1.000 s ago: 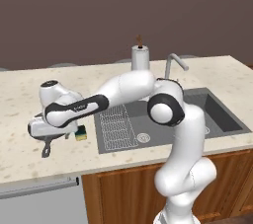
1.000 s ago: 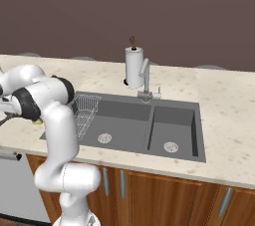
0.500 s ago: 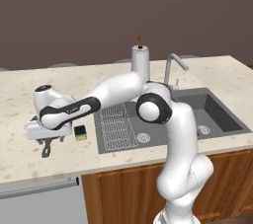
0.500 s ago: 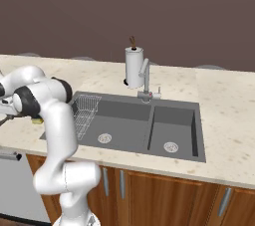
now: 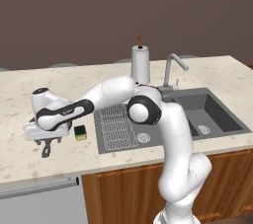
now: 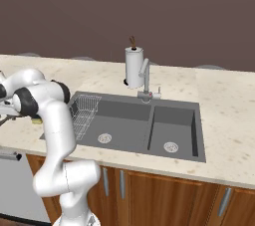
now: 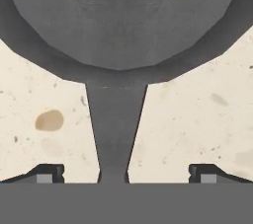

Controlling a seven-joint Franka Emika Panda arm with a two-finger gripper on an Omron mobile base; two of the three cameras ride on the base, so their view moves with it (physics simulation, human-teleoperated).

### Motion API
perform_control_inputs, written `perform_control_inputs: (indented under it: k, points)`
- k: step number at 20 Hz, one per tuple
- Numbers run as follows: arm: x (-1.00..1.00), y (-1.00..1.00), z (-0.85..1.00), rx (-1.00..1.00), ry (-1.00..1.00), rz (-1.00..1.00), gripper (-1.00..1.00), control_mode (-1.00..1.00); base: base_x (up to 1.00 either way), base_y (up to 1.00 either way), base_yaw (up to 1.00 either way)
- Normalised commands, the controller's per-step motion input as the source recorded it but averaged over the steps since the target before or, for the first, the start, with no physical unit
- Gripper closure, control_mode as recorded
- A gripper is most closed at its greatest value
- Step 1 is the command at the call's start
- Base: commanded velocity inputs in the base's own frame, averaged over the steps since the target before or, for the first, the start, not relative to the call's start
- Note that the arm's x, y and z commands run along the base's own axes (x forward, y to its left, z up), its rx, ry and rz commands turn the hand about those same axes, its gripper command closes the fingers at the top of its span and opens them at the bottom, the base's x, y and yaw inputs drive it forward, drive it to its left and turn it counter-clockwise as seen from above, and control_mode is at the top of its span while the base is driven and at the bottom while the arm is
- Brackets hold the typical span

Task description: Pick the pan and sponge and place them into the sink. Then turn on the water.

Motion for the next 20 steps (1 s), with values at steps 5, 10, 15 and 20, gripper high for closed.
perform_control_inputs:
  k: [5, 10, 15, 20]
  points:
    - [0.23, 0.12, -0.22, -0.01, 0.0, 0.0, -1.0, -1.0, 0.0, 0.0, 0.0]
    - [0.24, 0.12, -0.19, 0.0, 0.0, 0.0, -1.0, -1.0, 0.0, 0.0, 0.0]
    - [0.21, 0.13, -0.19, 0.0, 0.0, 0.0, -1.0, -1.0, 0.0, 0.0, 0.0]
    - [0.11, 0.05, -0.15, -0.01, 0.0, 0.0, 1.0, -1.0, 0.0, 0.0, 0.0]
